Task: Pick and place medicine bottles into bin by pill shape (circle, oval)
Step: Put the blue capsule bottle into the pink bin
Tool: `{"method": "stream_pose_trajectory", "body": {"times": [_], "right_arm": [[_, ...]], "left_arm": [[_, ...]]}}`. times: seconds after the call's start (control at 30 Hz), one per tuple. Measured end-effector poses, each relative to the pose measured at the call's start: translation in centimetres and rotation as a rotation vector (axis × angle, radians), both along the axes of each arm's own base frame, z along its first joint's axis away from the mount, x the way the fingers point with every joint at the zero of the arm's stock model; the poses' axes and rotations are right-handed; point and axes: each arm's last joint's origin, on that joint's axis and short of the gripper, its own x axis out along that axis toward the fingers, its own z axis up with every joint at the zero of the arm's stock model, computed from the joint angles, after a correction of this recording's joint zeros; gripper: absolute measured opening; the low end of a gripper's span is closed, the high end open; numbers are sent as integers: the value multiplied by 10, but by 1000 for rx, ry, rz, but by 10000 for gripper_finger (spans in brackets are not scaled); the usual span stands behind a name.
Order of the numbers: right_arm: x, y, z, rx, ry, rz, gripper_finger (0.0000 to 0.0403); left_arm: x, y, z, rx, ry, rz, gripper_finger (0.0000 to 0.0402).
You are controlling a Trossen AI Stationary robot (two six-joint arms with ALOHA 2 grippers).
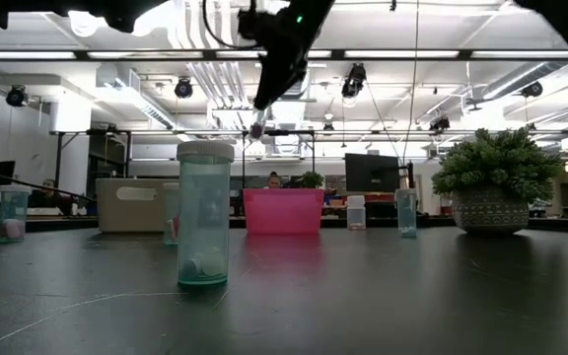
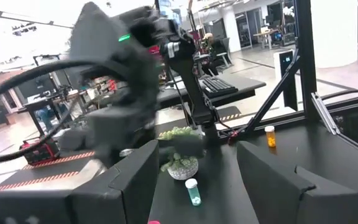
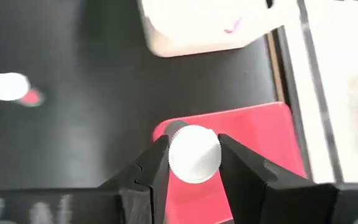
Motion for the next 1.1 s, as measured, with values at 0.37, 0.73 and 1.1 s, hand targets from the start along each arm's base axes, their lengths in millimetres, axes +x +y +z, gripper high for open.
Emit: {"method": "stream_pose_trajectory", "body": {"times": [0.37, 0.73, 1.1], "right_arm": [[12, -96, -33, 121, 0, -63, 114], [10, -144, -79, 124, 74, -109, 117], [15, -159, -108, 123, 95, -113, 118]], "left_arm": [[0, 0, 0, 0, 0, 0, 203], [1, 0, 0, 4, 1, 0, 203], [1, 0, 0, 8, 1, 0, 203]]}}
